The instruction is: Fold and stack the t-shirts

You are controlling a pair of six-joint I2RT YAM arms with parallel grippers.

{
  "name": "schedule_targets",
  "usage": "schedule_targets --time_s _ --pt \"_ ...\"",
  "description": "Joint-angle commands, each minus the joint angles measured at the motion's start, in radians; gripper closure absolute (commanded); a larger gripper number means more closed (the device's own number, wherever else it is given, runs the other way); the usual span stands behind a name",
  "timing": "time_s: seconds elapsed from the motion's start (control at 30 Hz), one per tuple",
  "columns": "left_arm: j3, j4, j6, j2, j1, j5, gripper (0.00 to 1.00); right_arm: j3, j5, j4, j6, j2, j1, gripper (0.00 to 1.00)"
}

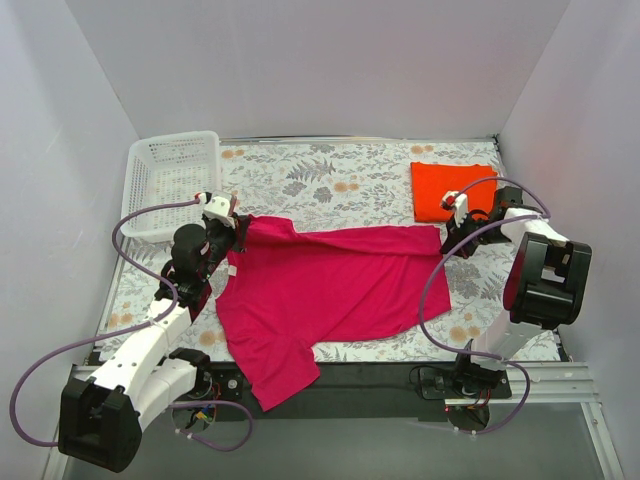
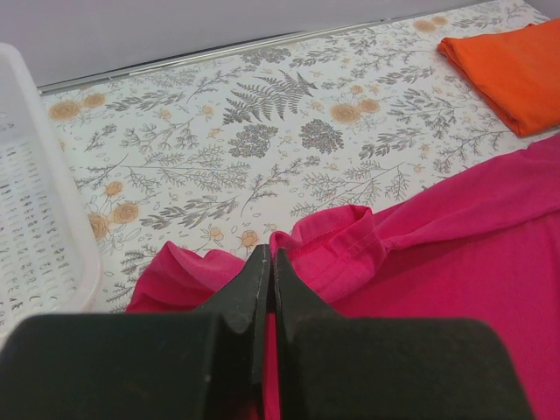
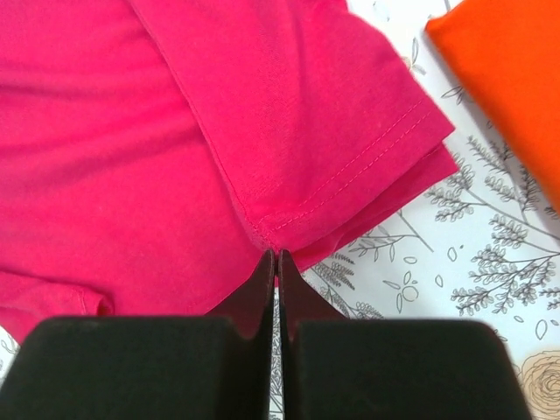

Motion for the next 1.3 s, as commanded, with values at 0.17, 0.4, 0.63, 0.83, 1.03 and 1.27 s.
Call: schedule_targets --time_s 0.17,0.4,0.63,0.83,1.03,1.27 --pt "-0.009 -0.015 0.028 -0.038 -0.003 -0.003 1.00 0.008 0.057 -0.035 -0.042 0.042 -0.008 0.99" --pt "-0.015 -0.040 0.046 -0.054 -0.005 0.036 1.00 0.036 0.020 -0.026 0.001 0.070 -0.009 0.97" --pt "-0.006 -0.069 0.051 -0.041 -0.008 0.065 1.00 0.040 0.020 0.004 0.037 0.068 -0.009 0.98" --pt "0.005 -0.101 0.048 -0.018 -0.015 0.065 1.00 0.049 0.018 0.023 0.060 0.070 -0.009 0.98" --pt "0.019 -0.148 0.038 -0.012 -0.023 0.053 1.00 0.059 0.015 0.029 0.072 0.071 -0.009 0.98" --pt "0.040 -0.217 0.035 -0.009 -0.032 0.040 1.00 0.059 0.012 0.028 0.070 0.074 -0.009 0.95"
